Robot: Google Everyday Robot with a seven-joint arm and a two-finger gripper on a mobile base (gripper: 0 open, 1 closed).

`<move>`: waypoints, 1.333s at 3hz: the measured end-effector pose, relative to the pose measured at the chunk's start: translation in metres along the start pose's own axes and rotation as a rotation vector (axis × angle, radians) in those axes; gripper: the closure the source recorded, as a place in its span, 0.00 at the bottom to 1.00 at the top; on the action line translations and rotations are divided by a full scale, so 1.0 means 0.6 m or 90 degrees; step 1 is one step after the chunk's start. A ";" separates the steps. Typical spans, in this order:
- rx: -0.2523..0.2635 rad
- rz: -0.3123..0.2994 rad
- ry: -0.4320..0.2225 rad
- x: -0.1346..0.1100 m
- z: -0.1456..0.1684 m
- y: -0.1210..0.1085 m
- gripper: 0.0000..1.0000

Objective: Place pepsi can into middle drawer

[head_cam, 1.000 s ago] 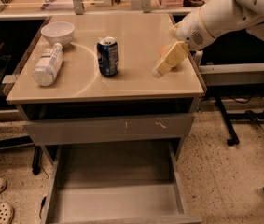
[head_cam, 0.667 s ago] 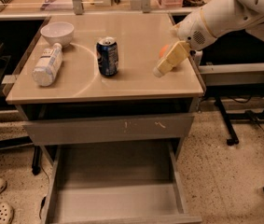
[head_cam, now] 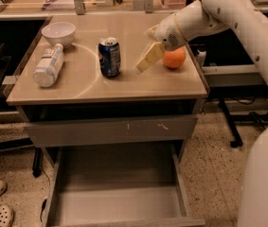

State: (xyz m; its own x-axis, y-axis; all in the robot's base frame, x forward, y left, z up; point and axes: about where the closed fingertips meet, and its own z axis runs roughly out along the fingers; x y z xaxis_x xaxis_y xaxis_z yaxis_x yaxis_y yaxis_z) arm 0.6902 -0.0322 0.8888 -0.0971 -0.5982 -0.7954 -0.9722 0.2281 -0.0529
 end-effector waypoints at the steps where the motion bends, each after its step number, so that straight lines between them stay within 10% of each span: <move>1: 0.000 -0.001 -0.001 -0.001 0.001 -0.001 0.00; 4: -0.059 -0.011 -0.026 -0.055 0.151 0.003 0.00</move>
Offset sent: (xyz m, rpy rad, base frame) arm 0.0176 0.0240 -0.0191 0.0479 0.0280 0.0219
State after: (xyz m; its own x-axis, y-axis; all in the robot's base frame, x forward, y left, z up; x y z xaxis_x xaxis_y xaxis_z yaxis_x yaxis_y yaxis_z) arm 0.7108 0.0573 0.8602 -0.0737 -0.5697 -0.8186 -0.9893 0.1453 -0.0120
